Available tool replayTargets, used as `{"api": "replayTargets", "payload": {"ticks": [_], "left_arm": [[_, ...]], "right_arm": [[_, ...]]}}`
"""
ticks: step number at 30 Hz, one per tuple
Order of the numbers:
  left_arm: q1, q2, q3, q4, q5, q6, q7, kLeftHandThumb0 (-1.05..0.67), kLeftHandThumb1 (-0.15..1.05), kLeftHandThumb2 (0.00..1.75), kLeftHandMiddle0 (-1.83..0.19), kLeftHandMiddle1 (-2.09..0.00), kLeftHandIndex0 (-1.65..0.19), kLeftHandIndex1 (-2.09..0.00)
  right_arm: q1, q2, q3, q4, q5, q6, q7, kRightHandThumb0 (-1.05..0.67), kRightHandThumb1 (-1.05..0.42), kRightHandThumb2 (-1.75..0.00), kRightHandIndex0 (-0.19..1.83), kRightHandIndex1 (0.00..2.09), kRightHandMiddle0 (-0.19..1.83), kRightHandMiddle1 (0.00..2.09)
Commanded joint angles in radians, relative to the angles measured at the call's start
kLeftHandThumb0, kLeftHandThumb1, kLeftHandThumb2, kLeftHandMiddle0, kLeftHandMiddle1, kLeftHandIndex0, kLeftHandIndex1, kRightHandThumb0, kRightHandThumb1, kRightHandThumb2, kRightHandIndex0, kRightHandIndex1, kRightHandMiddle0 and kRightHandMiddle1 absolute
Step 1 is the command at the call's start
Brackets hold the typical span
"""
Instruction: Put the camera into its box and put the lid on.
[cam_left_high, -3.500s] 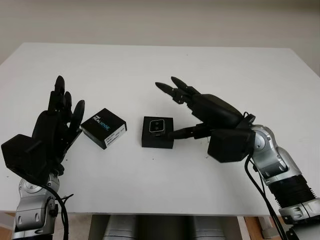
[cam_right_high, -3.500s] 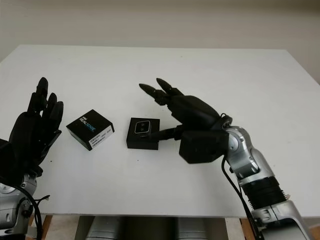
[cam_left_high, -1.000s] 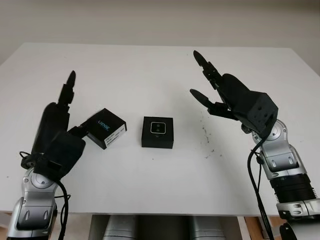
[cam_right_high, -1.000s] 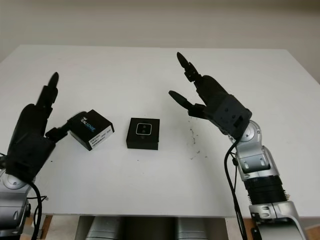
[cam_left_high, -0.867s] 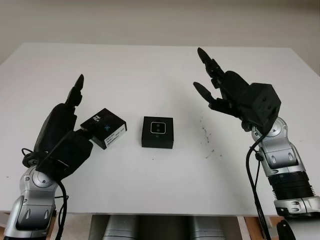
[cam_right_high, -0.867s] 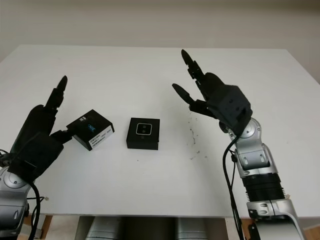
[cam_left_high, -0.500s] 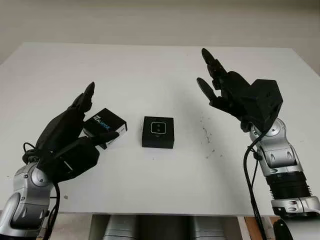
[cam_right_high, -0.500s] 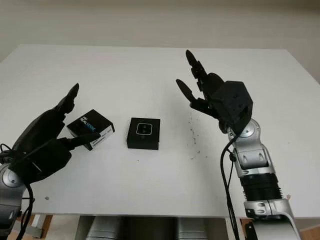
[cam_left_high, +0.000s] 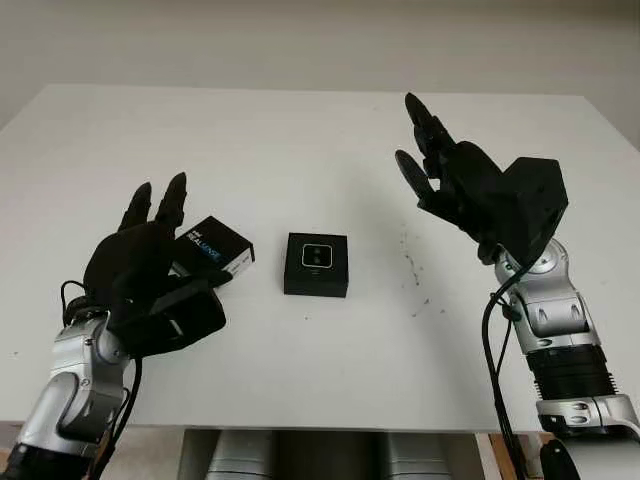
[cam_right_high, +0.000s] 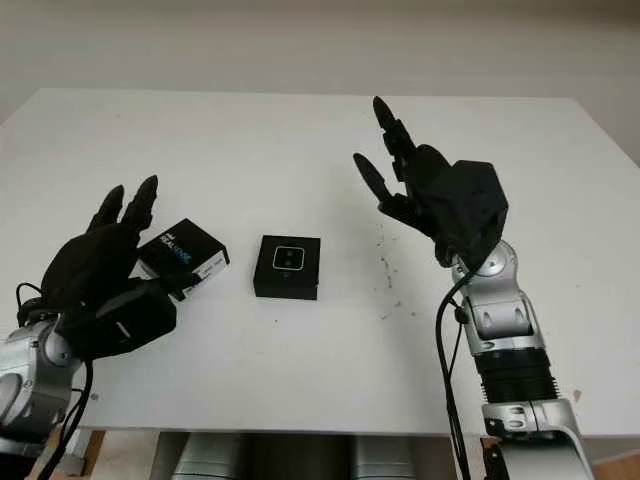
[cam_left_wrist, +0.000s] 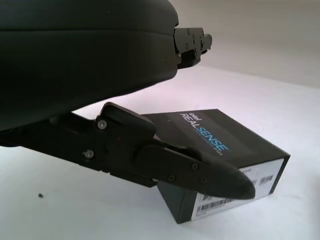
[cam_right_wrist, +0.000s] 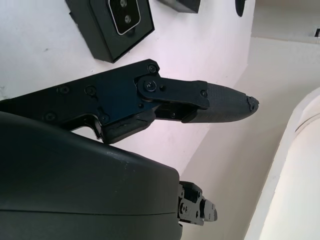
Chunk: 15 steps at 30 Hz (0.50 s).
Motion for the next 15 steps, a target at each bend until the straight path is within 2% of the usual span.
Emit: {"api": "replayTargets", "payload": {"ticks": [1, 8, 15], "left_arm": [[-0.030, -0.006, -0.021, 0.019, 0.028, 0.015, 0.005, -0.84, 1.05, 0.09, 0.19, -0.01, 0.15, -0.05], [-0.058, -0.006, -0.048, 0.052, 0.030, 0.020, -0.012, -0.82, 1.04, 0.07, 0.19, -0.02, 0.11, -0.07], [-0.063, 0.005, -0.019, 0.037, -0.092, -0.016, -0.108, -0.85, 1.04, 0.05, 0.19, 0.00, 0.10, -0.06]], "right_arm": [[0.000, 0.004, -0.010, -0.025, 0.012, 0.015, 0.006, -0.76, -1.05, -0.57, -0.19, 0.00, -0.19, 0.02], [0.008, 0.008, -0.013, -0.042, 0.027, 0.035, 0.008, -0.75, -1.05, -0.56, -0.19, 0.00, -0.19, 0.03], [0.019, 0.006, -0.012, -0.065, 0.030, 0.051, 0.009, -0.74, -1.05, -0.57, -0.19, 0.00, -0.19, 0.03]]}}
